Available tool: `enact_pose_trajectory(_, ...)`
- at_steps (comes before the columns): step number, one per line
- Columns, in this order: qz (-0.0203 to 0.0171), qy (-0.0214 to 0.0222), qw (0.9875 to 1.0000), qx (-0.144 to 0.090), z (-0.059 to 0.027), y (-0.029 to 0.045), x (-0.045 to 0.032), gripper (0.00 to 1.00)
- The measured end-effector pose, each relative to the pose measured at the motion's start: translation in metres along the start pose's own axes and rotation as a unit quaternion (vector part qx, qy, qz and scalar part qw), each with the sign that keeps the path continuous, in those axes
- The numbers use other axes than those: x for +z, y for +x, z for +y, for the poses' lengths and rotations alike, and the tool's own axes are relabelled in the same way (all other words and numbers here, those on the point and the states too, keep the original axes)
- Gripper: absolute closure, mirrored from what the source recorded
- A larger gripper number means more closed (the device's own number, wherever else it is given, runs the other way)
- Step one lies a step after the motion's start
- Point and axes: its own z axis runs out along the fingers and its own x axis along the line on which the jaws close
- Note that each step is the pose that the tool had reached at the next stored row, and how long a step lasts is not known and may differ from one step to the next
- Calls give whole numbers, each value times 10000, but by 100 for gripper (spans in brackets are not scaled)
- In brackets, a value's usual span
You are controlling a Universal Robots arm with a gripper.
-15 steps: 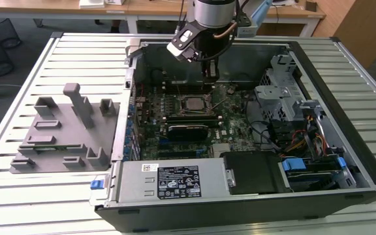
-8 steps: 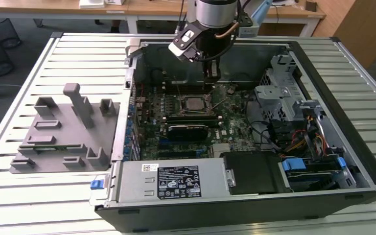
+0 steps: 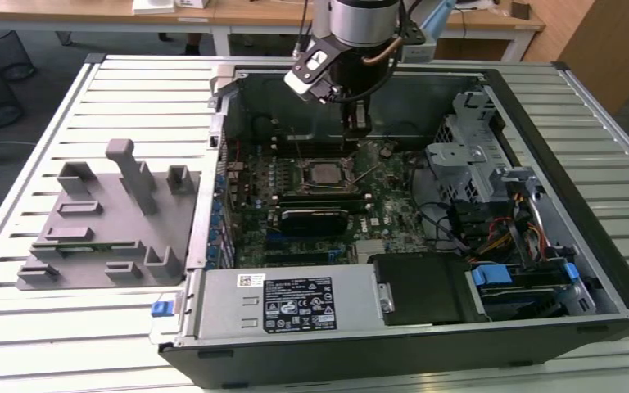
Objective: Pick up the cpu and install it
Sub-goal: 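Close the cpu cover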
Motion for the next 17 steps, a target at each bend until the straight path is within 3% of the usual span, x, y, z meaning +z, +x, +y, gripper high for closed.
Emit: enact_pose_trajectory(17,-1,4,10000,-1,104,2,5,89)
